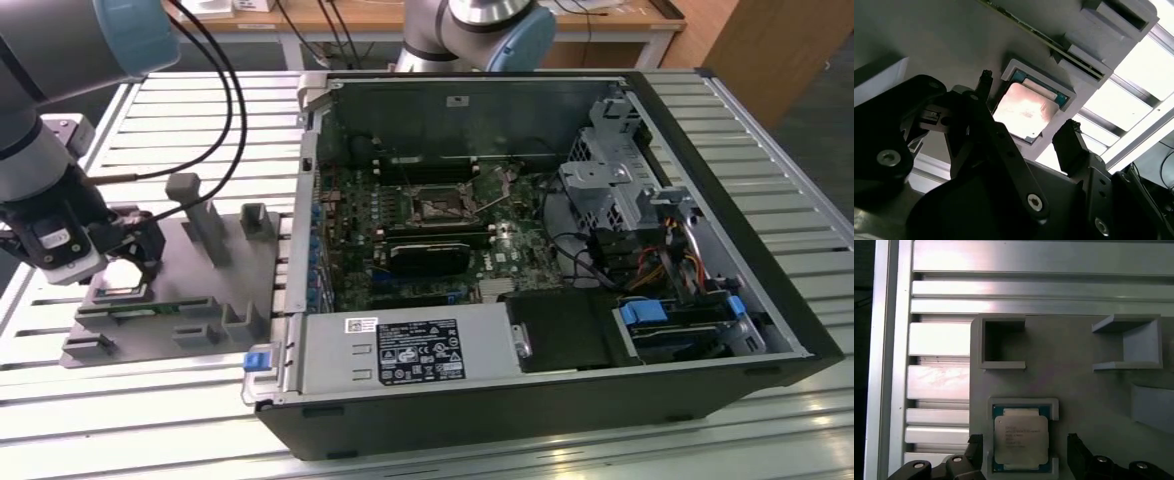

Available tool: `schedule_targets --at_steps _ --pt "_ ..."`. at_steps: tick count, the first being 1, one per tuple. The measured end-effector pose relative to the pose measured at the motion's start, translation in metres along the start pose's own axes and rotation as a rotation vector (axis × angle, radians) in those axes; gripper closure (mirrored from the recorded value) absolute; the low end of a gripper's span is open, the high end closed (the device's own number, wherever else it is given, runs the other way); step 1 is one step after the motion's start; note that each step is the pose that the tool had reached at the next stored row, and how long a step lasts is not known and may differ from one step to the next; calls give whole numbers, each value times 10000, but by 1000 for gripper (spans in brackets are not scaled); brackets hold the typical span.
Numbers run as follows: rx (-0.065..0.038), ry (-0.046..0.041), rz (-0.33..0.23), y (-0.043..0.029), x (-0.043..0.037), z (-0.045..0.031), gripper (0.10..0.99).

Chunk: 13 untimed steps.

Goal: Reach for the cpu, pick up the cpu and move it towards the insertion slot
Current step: 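Pick up the cpu and move it towards the insertion slot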

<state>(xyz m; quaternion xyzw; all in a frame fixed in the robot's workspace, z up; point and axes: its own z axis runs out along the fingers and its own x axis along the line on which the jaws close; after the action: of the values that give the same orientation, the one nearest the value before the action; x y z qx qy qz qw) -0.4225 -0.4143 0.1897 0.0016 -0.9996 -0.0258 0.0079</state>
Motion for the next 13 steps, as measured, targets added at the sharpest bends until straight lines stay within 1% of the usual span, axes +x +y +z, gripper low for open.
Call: schedule_targets --at_steps 3,4,13 --pt "-2 1 -6 3 7 11 337" --pt "-4 2 -12 4 10 12 408" --pt "-8 6 -92 28 16 41 408"
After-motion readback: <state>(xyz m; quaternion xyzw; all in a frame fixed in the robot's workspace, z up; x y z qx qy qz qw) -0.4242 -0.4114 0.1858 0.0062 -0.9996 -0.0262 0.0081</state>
